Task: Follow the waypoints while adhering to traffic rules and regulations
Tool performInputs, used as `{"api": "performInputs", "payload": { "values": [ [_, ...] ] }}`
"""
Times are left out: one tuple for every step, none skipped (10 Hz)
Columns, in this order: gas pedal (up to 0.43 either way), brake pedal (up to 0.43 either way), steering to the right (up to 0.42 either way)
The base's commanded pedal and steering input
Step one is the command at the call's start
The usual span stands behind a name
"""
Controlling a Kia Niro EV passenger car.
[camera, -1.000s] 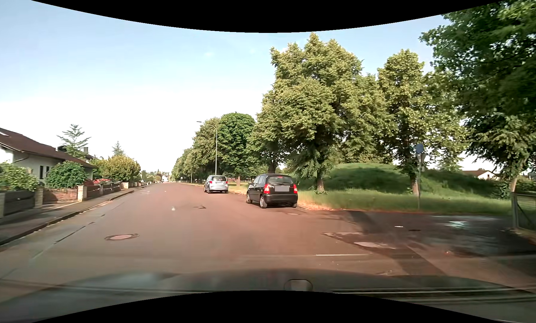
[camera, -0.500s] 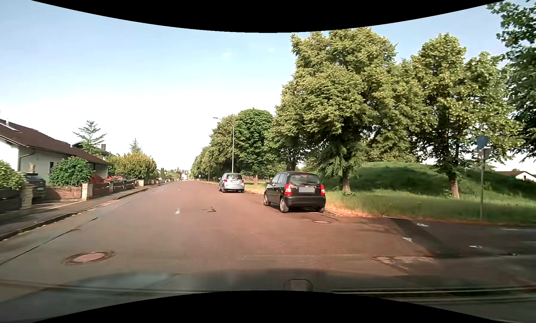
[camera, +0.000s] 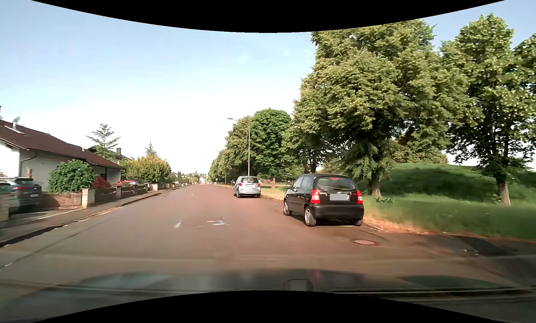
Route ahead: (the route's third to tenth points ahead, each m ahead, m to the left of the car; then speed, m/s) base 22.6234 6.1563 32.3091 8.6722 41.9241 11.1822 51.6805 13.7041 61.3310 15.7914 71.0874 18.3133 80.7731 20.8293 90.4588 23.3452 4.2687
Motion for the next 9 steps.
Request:
{"api": "performInputs", "payload": {
  "values": [
    [0.118,0.000,-0.154],
    [0.118,0.000,-0.154],
    [0.118,0.000,-0.158],
    [0.118,0.000,-0.163],
    [0.118,0.000,-0.174],
    [0.118,0.000,-0.184],
    [0.118,0.000,-0.184],
    [0.118,0.000,-0.183],
    [0.118,0.000,-0.179]
  ]
}}
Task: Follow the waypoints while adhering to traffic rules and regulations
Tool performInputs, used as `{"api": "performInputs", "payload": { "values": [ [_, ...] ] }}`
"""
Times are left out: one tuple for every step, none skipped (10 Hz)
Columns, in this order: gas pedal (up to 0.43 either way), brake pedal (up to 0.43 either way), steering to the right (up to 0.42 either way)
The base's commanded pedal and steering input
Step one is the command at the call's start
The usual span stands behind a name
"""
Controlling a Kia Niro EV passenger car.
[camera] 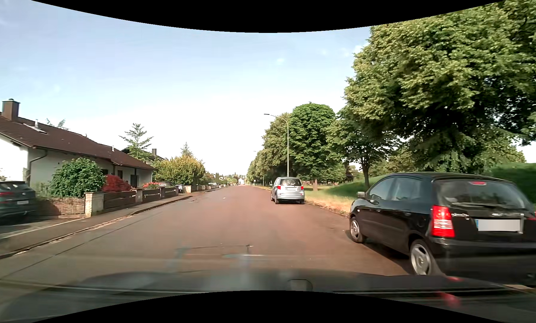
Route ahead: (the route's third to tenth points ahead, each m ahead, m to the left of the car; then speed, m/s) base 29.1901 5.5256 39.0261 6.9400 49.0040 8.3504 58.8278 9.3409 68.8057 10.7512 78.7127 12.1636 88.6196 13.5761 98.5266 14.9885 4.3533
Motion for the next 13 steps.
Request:
{"api": "performInputs", "payload": {
  "values": [
    [0.118,0.000,-0.166],
    [0.118,0.000,-0.156],
    [0.118,0.000,-0.143],
    [0.118,0.000,-0.122],
    [0.118,0.000,-0.108],
    [0.130,0.000,-0.096],
    [0.130,0.000,-0.086],
    [0.130,0.000,-0.067],
    [0.130,0.000,-0.050],
    [0.130,0.000,-0.039],
    [0.130,0.000,-0.033],
    [0.130,0.000,-0.032],
    [0.138,0.000,-0.030]
  ]
}}
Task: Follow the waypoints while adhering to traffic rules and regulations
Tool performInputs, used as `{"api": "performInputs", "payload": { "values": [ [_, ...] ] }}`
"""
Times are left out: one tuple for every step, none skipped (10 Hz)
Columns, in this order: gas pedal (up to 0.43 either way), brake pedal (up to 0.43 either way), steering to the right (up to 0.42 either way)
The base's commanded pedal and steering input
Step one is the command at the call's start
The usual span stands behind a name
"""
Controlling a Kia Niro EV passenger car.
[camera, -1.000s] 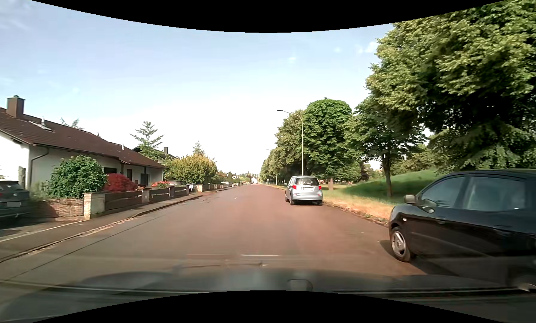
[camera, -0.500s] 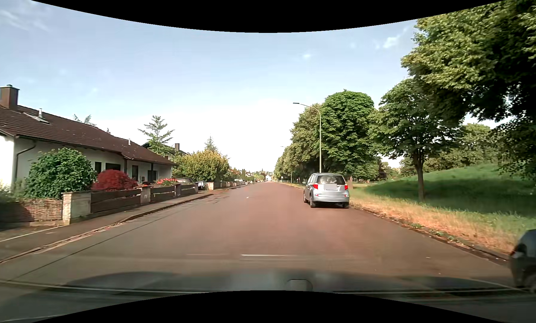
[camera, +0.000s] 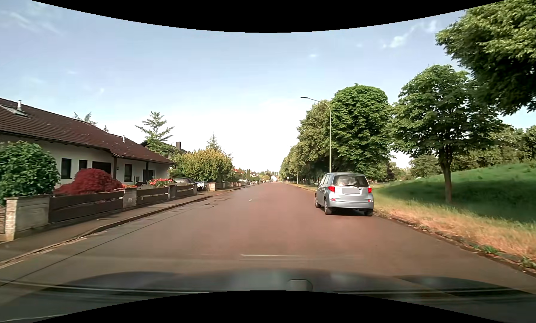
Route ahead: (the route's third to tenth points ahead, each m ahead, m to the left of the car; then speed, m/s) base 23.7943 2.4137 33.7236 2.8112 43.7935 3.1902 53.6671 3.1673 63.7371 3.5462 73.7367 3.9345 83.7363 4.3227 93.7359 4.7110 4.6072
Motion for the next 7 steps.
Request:
{"api": "performInputs", "payload": {
  "values": [
    [0.138,0.000,-0.026],
    [0.138,0.000,-0.021],
    [0.150,0.000,-0.016],
    [0.150,0.000,-0.014],
    [0.150,0.000,-0.015],
    [0.157,0.000,-0.014],
    [0.157,0.000,-0.018]
  ]
}}
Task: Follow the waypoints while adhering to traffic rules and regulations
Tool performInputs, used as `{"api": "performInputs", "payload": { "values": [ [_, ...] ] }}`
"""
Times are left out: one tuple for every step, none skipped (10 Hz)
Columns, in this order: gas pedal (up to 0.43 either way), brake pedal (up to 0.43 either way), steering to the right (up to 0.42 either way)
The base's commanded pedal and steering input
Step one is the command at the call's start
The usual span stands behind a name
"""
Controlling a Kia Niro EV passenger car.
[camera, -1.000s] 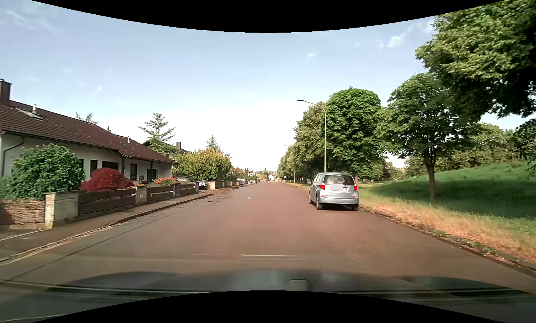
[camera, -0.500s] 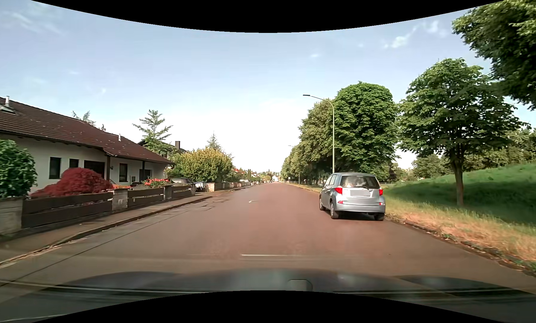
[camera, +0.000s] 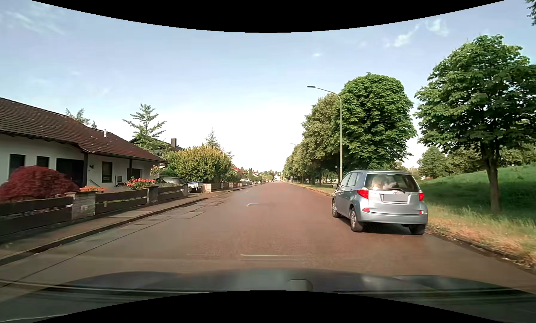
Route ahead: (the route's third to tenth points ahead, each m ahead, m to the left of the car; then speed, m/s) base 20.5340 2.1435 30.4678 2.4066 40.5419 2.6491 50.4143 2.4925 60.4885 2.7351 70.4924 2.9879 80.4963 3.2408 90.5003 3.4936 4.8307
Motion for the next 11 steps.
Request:
{"api": "performInputs", "payload": {
  "values": [
    [0.157,0.000,-0.027],
    [0.157,0.000,-0.031],
    [0.157,0.000,-0.024],
    [0.157,0.000,-0.015],
    [0.157,0.000,-0.006],
    [0.177,0.000,-0.003],
    [0.177,0.000,-0.003],
    [0.177,0.000,0.002],
    [0.177,0.000,0.009],
    [0.177,0.000,0.014],
    [0.177,0.000,0.018]
  ]
}}
